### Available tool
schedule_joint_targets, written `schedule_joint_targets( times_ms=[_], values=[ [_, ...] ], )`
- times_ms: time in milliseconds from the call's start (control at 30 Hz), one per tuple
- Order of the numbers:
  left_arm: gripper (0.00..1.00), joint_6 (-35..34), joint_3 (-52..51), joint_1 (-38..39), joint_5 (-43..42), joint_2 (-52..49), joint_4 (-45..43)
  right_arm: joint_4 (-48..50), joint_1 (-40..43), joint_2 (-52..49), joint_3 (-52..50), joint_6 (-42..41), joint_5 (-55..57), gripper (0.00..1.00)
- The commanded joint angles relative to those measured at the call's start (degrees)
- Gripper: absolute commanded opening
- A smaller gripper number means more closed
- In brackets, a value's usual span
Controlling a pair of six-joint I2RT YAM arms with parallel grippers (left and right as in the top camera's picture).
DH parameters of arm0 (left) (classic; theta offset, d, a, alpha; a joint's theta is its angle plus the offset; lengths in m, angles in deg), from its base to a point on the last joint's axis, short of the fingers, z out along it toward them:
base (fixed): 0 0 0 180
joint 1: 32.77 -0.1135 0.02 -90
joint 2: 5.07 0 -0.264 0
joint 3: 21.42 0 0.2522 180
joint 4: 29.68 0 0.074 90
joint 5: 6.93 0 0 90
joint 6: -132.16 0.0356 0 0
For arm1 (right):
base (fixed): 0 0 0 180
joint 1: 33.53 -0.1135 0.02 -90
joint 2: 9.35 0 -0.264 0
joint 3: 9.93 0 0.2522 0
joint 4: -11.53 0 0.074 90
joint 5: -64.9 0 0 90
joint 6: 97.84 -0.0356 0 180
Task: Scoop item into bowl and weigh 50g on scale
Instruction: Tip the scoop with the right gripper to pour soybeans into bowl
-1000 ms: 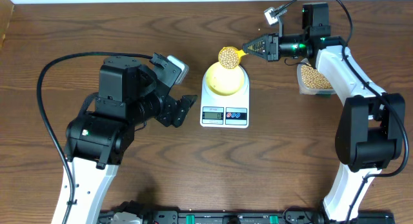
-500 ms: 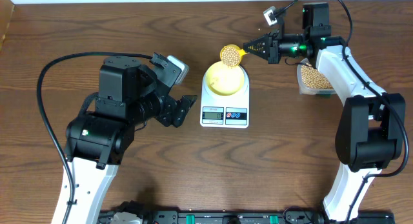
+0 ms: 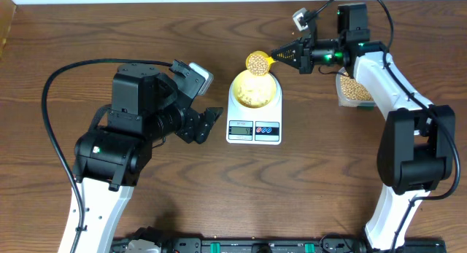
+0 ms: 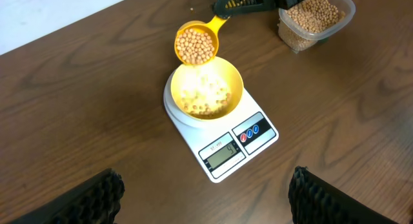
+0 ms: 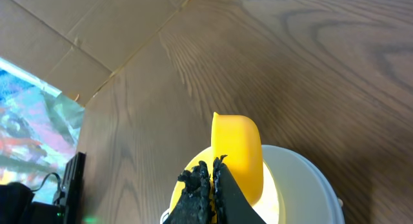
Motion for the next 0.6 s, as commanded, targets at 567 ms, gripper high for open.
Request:
schedule_joint_targets(
  times_ms=[567],
  values=[
    [0.84, 0.52, -0.22, -0.35, -0.48, 0.0, 0.09, -0.09, -1.27, -0.39, -0.2, 9.27, -0.83, 0.01]
  ],
)
